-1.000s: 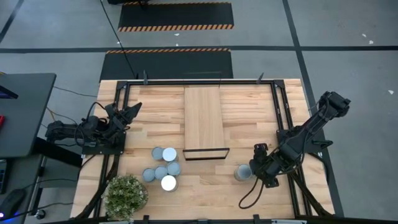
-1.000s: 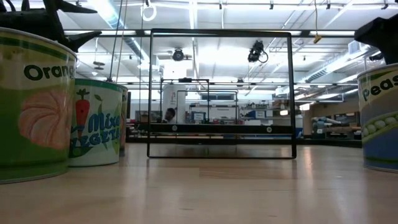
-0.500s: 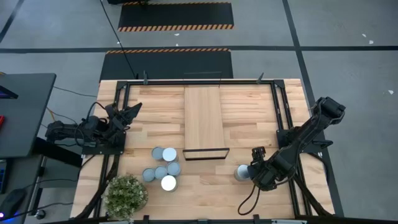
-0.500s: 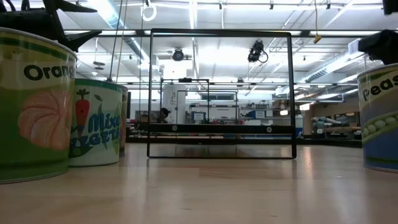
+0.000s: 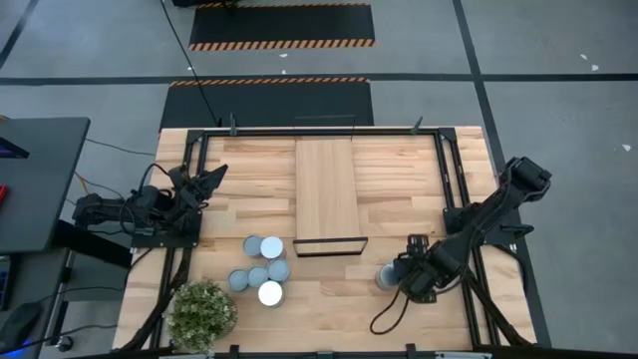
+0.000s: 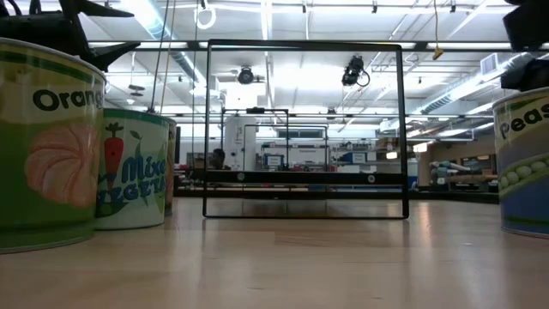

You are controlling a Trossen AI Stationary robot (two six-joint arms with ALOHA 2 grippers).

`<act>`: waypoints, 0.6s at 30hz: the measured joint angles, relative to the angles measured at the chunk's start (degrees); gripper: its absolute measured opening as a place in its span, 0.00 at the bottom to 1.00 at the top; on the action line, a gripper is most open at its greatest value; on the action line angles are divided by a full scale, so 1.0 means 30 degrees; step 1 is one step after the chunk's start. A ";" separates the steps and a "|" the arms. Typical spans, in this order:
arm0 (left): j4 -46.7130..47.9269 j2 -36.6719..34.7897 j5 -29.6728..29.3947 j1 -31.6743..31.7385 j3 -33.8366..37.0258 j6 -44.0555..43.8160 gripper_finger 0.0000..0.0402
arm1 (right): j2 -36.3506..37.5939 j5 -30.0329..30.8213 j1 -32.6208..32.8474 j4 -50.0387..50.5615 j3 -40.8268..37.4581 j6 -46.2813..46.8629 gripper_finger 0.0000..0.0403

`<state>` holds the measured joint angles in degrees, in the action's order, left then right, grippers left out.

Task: Pick and place cans onto a shelf
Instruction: Put the canned carrots on the shelf

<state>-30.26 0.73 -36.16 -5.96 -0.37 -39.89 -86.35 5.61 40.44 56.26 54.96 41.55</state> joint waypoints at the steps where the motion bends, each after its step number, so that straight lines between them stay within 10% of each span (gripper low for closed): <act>1: 0.0006 0.0000 0.0000 -0.0003 0.0002 -0.0002 0.54 | 0.0331 0.0035 -0.0194 0.0342 0.0000 0.0128 0.80; 18: 0.0010 -0.0004 -0.0007 0.0001 -0.0001 -0.0133 0.54 | 0.5408 0.0281 -0.8238 0.4427 0.1516 -0.3951 0.82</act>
<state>-30.23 0.72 -36.18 -5.96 -0.37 -40.29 -70.13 6.46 15.72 69.54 59.51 29.70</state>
